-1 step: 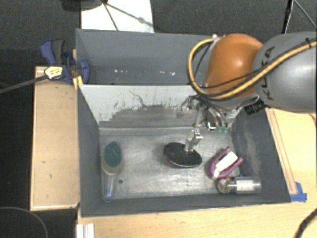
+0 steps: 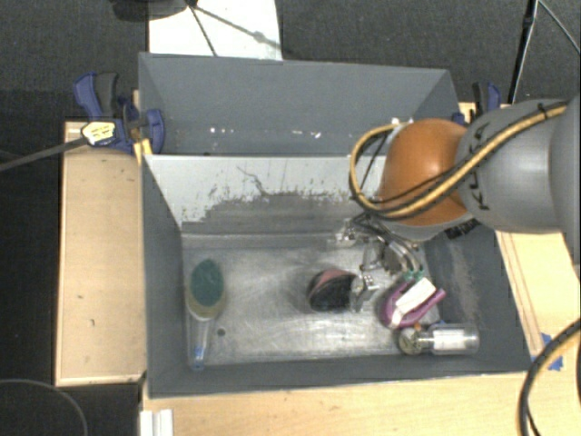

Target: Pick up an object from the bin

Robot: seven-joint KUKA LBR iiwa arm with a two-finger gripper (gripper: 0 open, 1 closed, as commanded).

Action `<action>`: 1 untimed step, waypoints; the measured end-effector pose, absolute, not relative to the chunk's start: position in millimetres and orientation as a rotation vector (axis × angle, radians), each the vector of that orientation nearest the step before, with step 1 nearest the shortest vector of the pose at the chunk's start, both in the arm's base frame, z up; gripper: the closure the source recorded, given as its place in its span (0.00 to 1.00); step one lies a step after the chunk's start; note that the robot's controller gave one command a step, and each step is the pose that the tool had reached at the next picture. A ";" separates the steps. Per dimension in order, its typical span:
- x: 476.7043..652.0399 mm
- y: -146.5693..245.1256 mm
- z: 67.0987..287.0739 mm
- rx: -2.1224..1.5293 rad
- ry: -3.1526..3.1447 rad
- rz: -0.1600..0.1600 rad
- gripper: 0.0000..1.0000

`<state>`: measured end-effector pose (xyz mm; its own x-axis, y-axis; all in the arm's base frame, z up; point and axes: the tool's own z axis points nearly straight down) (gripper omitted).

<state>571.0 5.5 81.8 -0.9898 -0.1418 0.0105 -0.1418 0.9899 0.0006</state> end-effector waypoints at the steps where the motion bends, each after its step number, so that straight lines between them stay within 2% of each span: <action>1: 572.6 6.2 82.2 0.221 -3.133 0.001 1.00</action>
Offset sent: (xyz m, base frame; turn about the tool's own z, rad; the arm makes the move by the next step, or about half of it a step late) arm 0.0000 0.0000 0.0000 0.0000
